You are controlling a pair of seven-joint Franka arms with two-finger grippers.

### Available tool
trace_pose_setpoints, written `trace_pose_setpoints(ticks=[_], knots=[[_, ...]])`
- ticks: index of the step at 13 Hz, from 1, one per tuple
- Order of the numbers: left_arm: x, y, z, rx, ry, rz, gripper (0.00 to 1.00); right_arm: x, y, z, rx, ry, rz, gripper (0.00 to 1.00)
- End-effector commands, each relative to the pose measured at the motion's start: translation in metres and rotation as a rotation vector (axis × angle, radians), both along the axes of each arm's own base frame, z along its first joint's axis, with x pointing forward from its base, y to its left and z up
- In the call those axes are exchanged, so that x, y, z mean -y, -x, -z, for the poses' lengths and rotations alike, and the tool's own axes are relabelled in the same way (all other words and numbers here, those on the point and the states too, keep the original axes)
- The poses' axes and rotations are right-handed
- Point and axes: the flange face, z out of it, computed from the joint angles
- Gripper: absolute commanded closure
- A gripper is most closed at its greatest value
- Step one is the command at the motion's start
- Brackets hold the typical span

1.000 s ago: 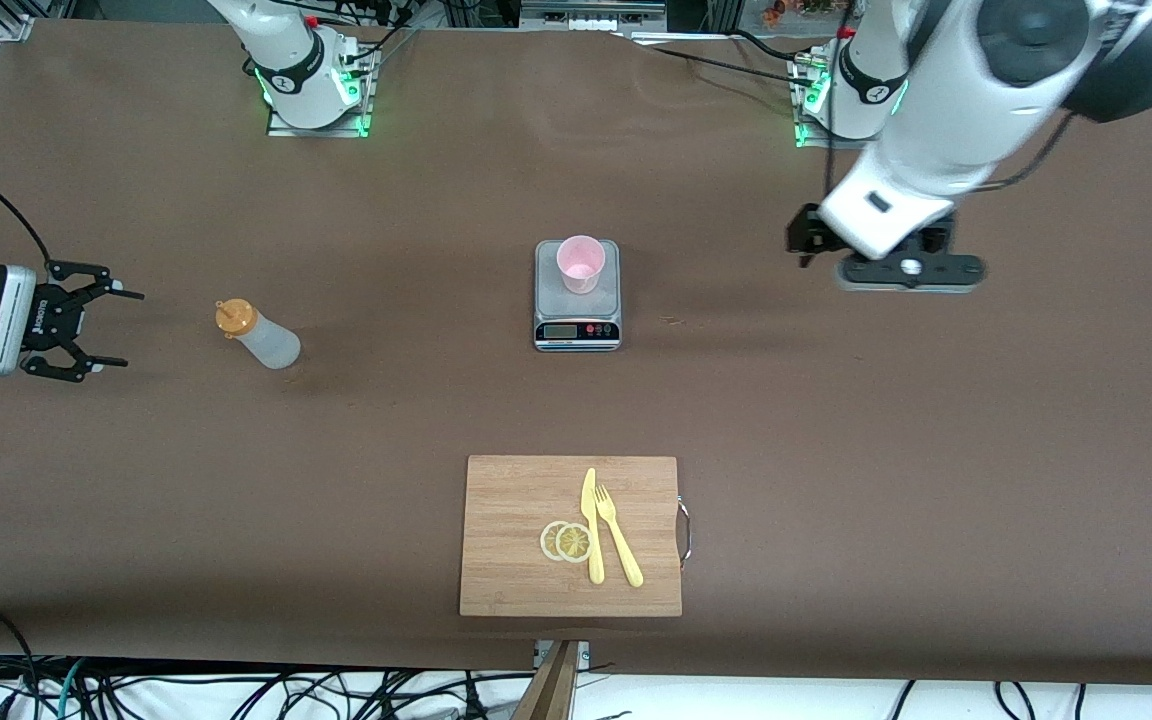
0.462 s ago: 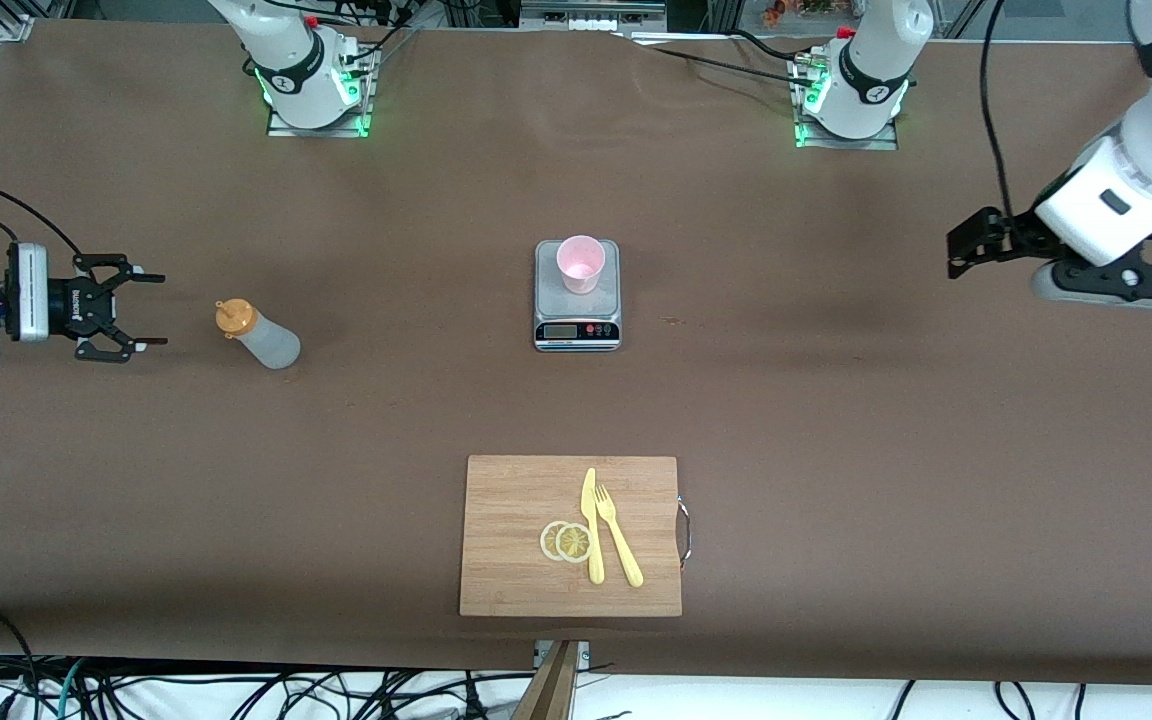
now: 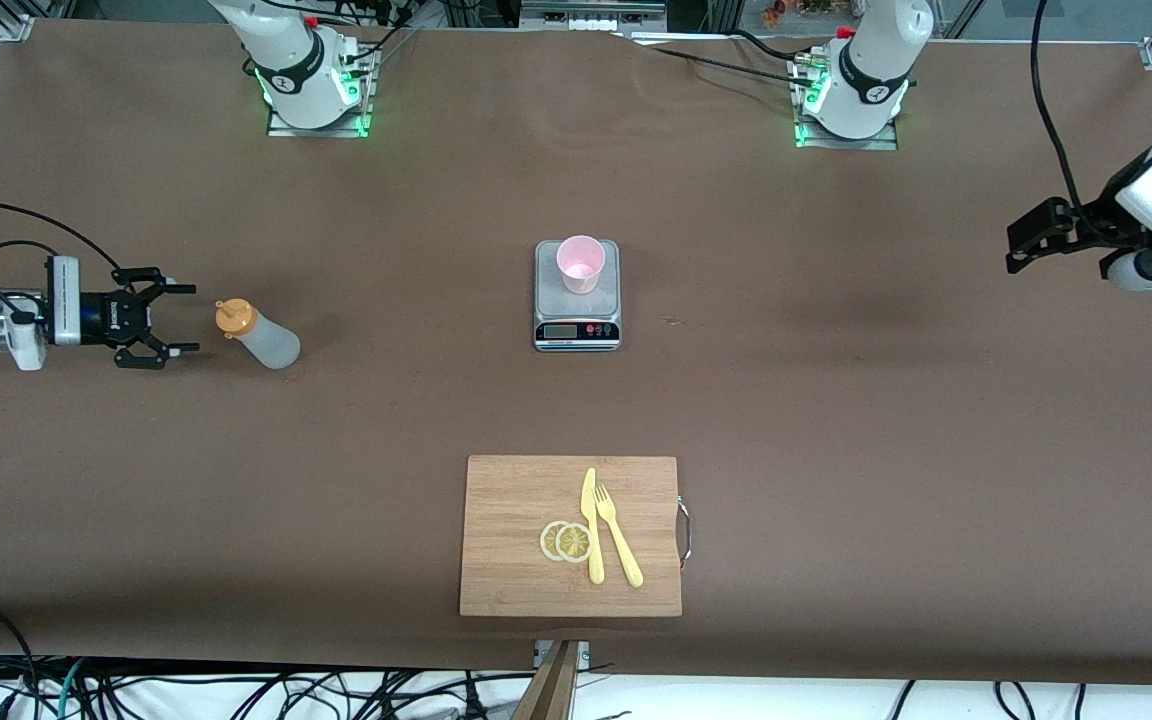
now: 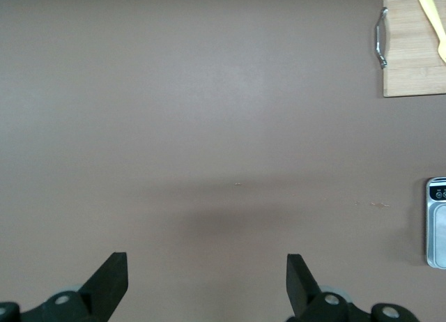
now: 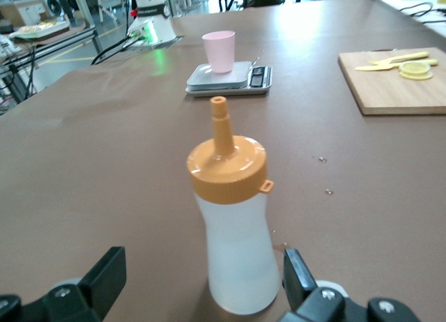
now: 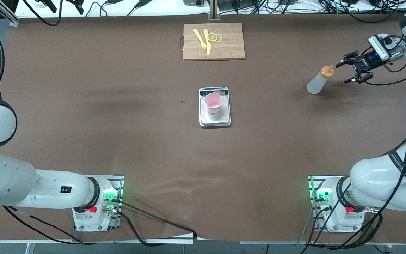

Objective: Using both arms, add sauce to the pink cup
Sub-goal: 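Grasp the white sauce bottle with the right gripper and lift it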

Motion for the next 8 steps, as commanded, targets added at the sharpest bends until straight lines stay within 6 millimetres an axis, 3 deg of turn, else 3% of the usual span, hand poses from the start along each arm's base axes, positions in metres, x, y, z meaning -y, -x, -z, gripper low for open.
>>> trace_pose_setpoints(ticks=[1, 4, 8], knots=[[-0.006, 0.022, 0.001, 0.003, -0.012, 0.014, 0.00, 0.001, -0.004, 0.012, 0.025, -0.041, 0.028, 0.00], [-0.005, 0.025, 0.002, 0.017, -0.010, 0.015, 0.00, -0.007, -0.006, 0.030, 0.054, -0.074, 0.029, 0.00], [0.000, 0.026, 0.004, 0.011, -0.005, 0.022, 0.00, -0.023, -0.012, 0.039, 0.076, -0.093, 0.031, 0.00]])
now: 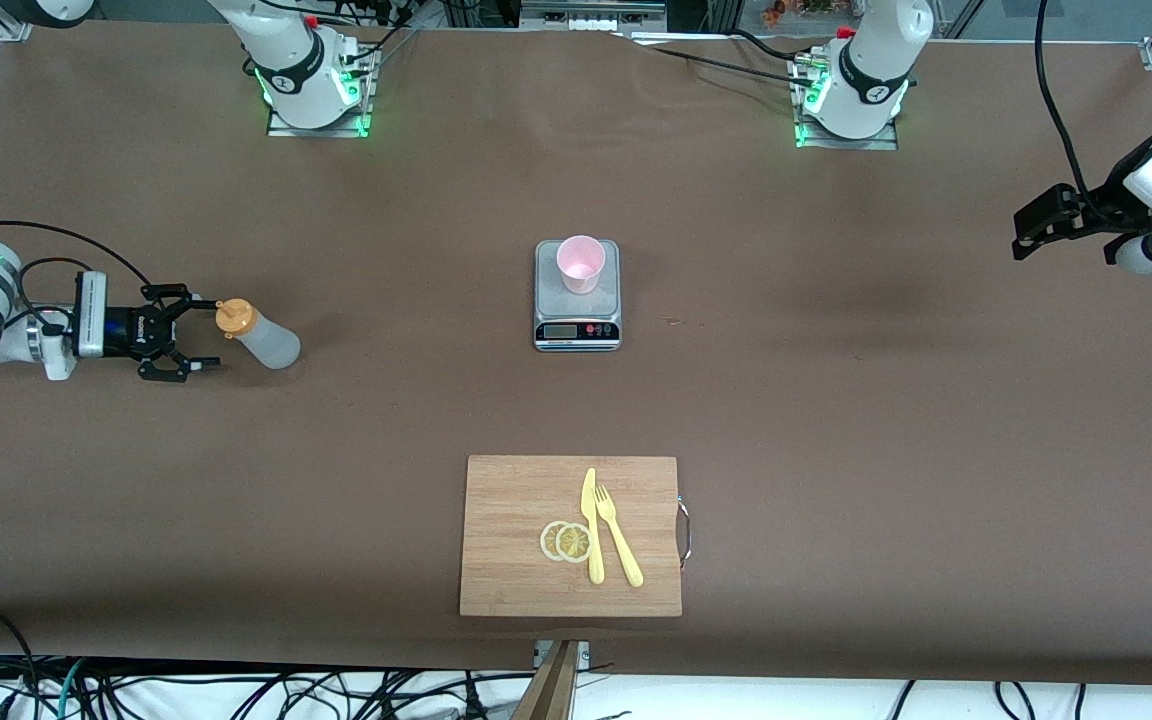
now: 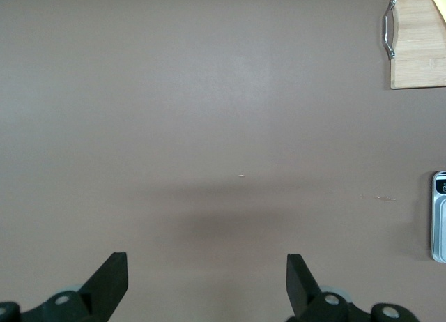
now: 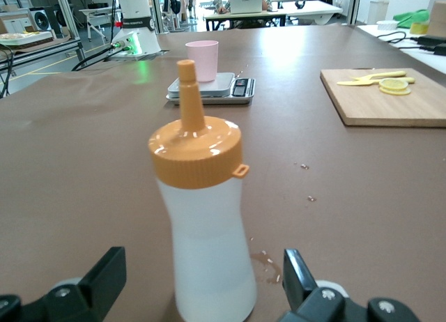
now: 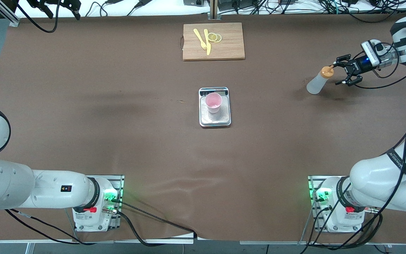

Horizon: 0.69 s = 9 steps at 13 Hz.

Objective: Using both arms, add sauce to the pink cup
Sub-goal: 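Grasp the white sauce bottle with the right gripper and lift it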

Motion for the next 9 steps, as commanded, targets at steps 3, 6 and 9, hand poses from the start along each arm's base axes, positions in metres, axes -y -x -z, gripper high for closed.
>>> trace_pose_setpoints(ticks=[3, 6, 9], knots=[[0.006, 0.007, 0.000, 0.011, -0.003, 0.030, 0.00, -0.021, -0.012, 0.015, 0.057, -0.029, 0.003, 0.00], [0.005, 0.007, -0.001, 0.011, -0.004, 0.029, 0.00, -0.032, -0.013, 0.022, 0.051, -0.036, -0.006, 0.00], [0.003, 0.005, 0.006, -0.006, -0.005, 0.028, 0.00, -0.041, -0.012, 0.034, 0.038, -0.045, 0.004, 0.00]])
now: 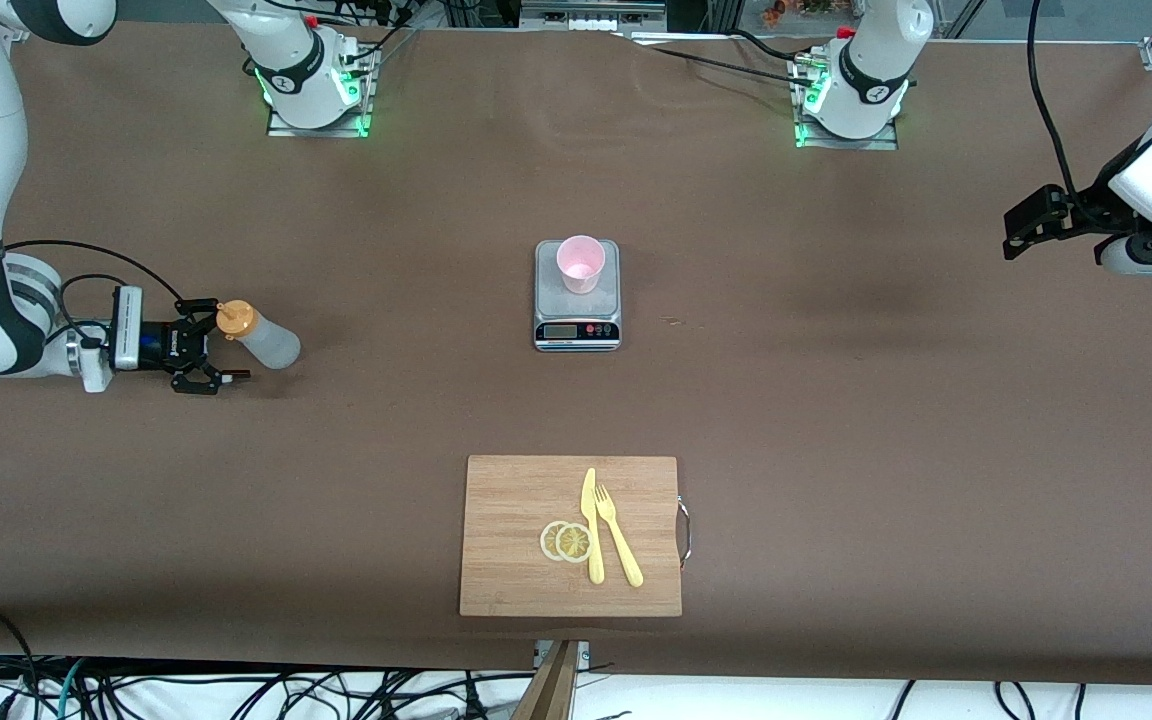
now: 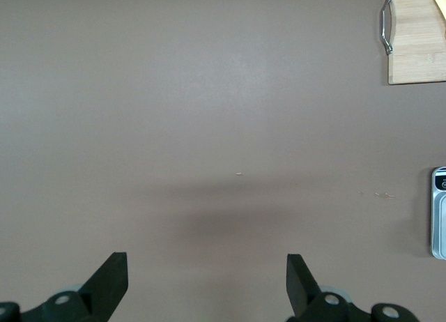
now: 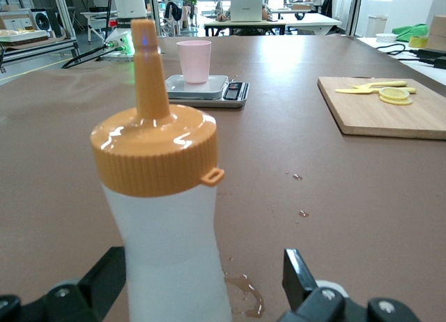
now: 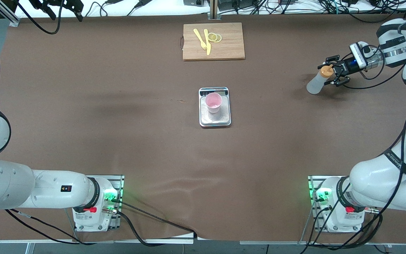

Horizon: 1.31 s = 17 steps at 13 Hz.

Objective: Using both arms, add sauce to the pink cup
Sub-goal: 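Grasp the white sauce bottle with the right gripper and lift it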

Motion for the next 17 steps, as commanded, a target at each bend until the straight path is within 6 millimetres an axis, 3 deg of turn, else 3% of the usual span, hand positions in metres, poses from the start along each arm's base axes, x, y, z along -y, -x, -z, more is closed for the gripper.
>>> trace_pose_setpoints(ticks=[1, 9, 11, 13, 15, 17], knots=[[-0.003, 0.005, 0.000, 0.000, -0.004, 0.017, 0.00, -0.009, -0.001, 0.009, 0.006, -0.018, 0.012, 0.00], [0.001, 0.001, 0.003, -0.017, 0.000, 0.025, 0.00, -0.021, 0.014, 0.013, -0.031, -0.070, -0.015, 0.00], [0.007, -0.001, 0.010, -0.033, 0.017, 0.030, 0.00, -0.021, 0.015, 0.013, -0.033, -0.077, -0.019, 0.00], [0.016, 0.000, 0.003, -0.020, 0.019, 0.082, 0.00, -0.022, 0.015, 0.013, -0.031, -0.079, -0.020, 0.02], [0.021, -0.004, -0.004, -0.005, 0.021, 0.092, 0.00, -0.022, 0.015, 0.013, -0.031, -0.079, -0.020, 0.22], [0.029, -0.006, -0.001, -0.007, 0.038, 0.095, 0.00, -0.021, 0.014, 0.012, -0.025, -0.077, -0.021, 0.49]])
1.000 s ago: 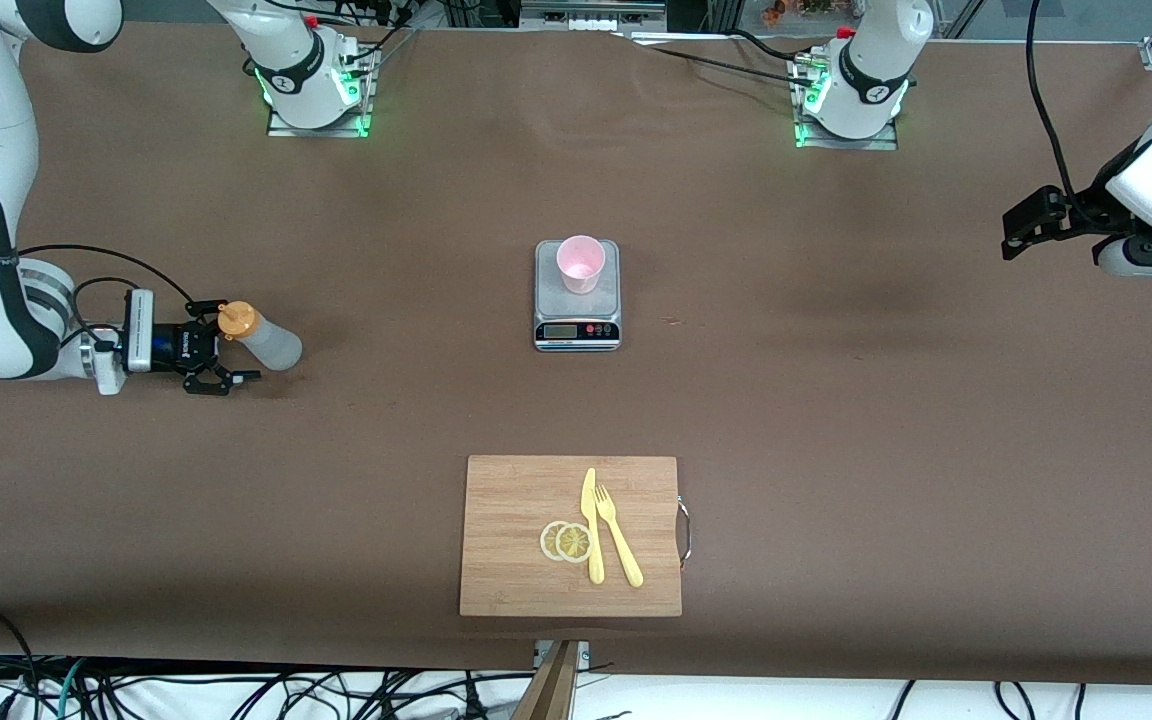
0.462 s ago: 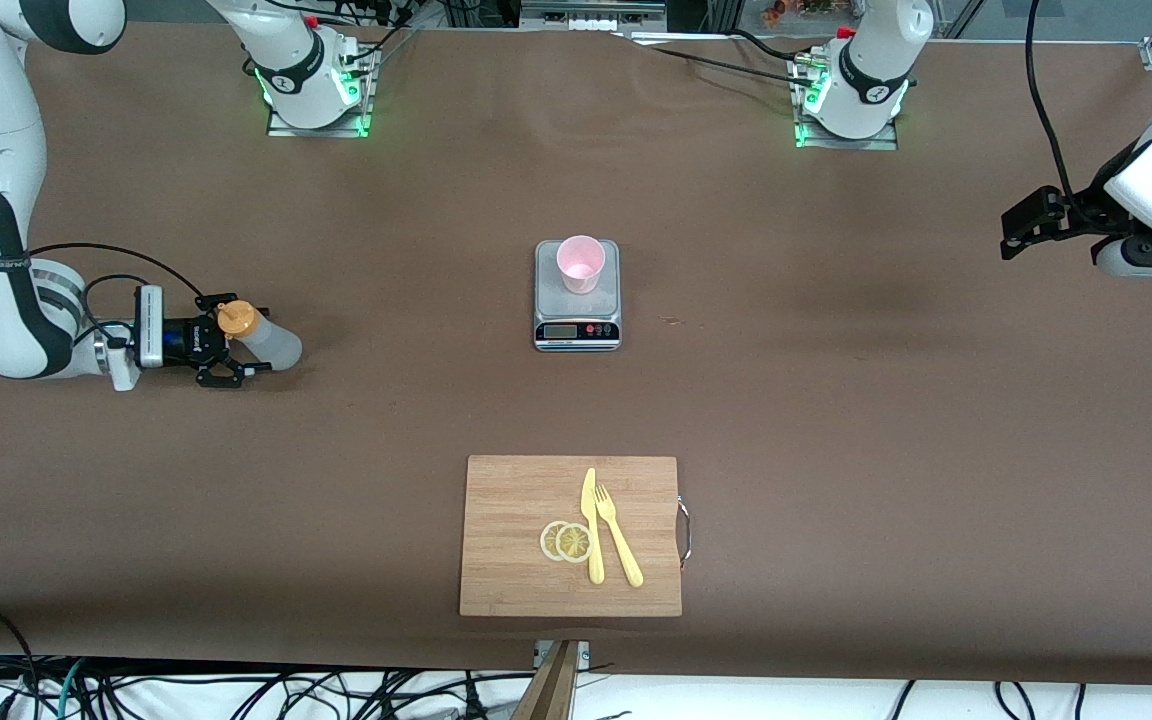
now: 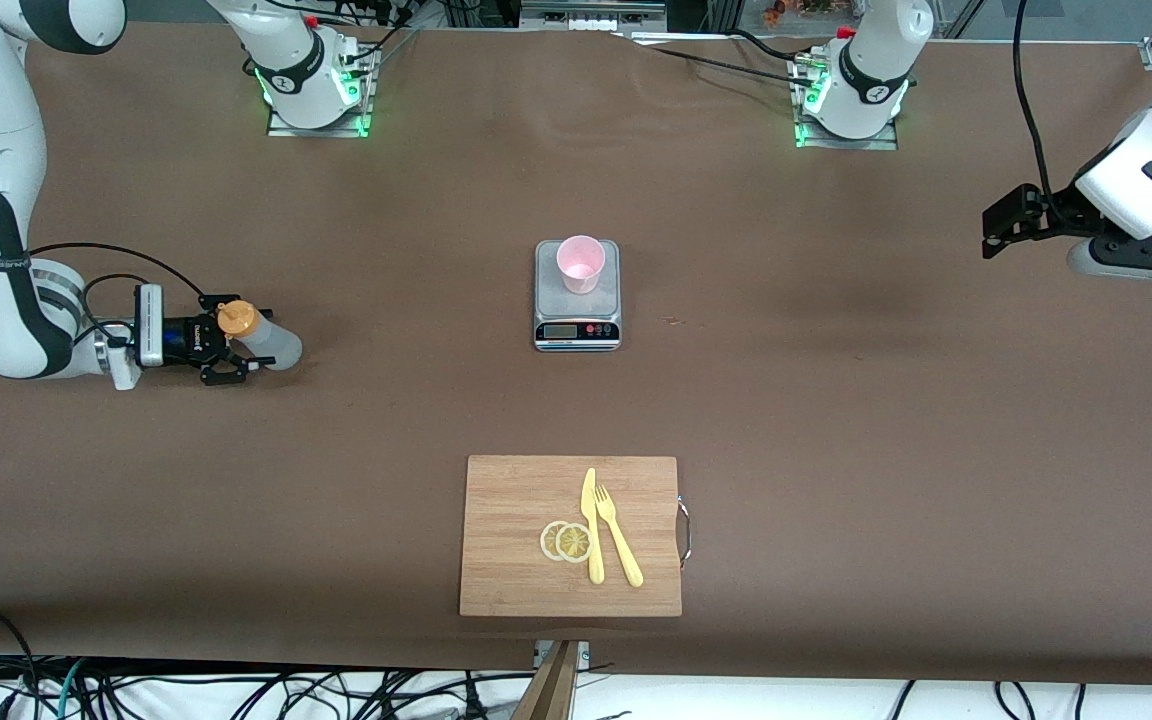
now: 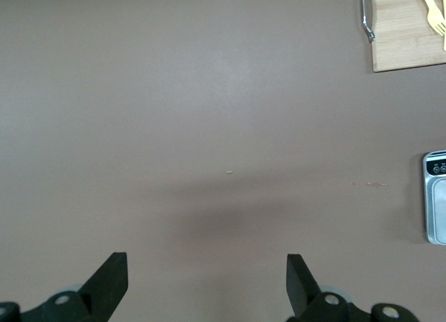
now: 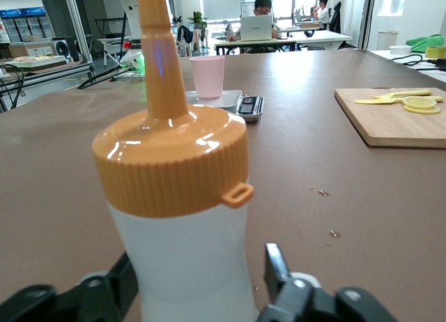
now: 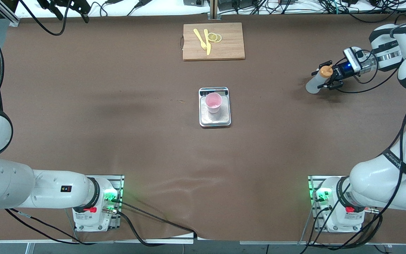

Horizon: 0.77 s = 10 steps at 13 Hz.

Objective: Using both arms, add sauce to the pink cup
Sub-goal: 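Grasp the white sauce bottle with the right gripper and lift it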

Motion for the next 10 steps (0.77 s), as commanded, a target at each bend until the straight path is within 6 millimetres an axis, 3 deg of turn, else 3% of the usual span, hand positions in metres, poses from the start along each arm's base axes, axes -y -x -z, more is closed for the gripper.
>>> trace_pose_setpoints(ticks=[1, 2, 5, 8, 10], knots=[[0.007, -0.006, -0.009, 0.011, 0.028, 0.027, 0.00, -0.001, 0.001, -0.004, 0.021, -0.020, 0.009, 0.65], [0.007, -0.014, -0.002, 0.004, 0.030, 0.027, 0.00, -0.001, 0.001, -0.004, 0.022, -0.019, 0.010, 0.76], [0.008, -0.022, -0.004, 0.010, 0.044, 0.018, 0.00, 0.001, -0.003, -0.011, 0.026, -0.002, 0.016, 0.76], [0.003, -0.026, 0.002, 0.001, 0.045, 0.006, 0.00, -0.007, -0.021, -0.058, 0.028, 0.114, 0.036, 0.76], [0.004, -0.028, 0.002, 0.005, 0.038, 0.005, 0.00, -0.024, -0.035, -0.087, 0.030, 0.200, 0.058, 0.76]])
